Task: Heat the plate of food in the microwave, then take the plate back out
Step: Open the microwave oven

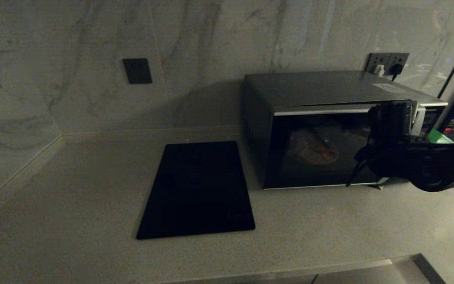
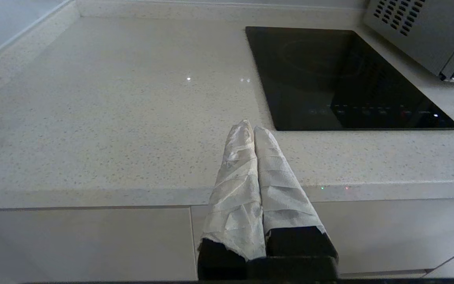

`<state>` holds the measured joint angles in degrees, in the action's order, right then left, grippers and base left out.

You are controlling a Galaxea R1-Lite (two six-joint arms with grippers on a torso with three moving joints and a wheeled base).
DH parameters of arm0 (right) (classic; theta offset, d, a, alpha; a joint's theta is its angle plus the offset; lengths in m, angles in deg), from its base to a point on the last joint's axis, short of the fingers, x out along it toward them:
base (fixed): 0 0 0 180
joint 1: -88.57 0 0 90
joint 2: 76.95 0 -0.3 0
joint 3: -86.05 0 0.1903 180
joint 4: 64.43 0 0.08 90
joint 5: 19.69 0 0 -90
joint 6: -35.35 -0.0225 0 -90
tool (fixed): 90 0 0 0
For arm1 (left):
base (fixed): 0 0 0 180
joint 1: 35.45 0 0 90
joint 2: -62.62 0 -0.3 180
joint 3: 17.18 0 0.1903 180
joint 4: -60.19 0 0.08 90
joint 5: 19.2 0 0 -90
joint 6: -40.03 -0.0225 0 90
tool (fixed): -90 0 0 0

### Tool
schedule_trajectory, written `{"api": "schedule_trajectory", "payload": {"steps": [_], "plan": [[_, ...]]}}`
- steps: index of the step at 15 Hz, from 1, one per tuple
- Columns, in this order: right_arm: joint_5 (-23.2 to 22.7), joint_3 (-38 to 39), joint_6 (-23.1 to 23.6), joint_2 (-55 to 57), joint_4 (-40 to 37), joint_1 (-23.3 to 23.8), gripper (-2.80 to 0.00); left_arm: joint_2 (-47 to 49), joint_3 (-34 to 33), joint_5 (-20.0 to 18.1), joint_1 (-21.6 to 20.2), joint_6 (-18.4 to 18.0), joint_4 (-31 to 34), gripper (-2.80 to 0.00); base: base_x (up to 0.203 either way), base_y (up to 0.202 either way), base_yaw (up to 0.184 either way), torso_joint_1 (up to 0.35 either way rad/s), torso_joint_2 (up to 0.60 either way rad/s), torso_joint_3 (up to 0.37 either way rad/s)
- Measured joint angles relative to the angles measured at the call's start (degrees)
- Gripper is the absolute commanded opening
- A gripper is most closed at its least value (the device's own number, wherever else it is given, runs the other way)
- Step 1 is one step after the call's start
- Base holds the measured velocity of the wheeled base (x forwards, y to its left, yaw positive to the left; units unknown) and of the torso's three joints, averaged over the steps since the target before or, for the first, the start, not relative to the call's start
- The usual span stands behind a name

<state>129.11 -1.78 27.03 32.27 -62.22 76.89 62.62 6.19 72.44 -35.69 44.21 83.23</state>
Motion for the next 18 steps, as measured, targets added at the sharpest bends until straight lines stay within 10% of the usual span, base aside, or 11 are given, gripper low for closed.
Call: {"api": "schedule_trajectory", "payload": {"steps": [5,9,10,18], "plan": [[-3.0,0.3,6.6,-12.5,-0.5,-1.8,0.00,0.0,0.0,0.0,0.0,0.0,0.0,-2.80,0.000,0.000,0.000,0.000,0.00,0.000],[-10.8,-7.2,15.0,-22.6,-10.1,5.7,0.00,0.0,0.0,0.0,0.0,0.0,0.0,-2.80,0.000,0.000,0.000,0.000,0.00,0.000],[-13.2,-9.3,15.2,-24.1,-14.5,9.0,-2.80,0.0,0.0,0.0,0.0,0.0,0.0,-2.80,0.000,0.000,0.000,0.000,0.00,0.000],[-34.2,-21.8,15.3,-30.1,-43.0,20.9,-2.80,0.0,0.0,0.0,0.0,0.0,0.0,-2.80,0.000,0.000,0.000,0.000,0.00,0.000]]}}
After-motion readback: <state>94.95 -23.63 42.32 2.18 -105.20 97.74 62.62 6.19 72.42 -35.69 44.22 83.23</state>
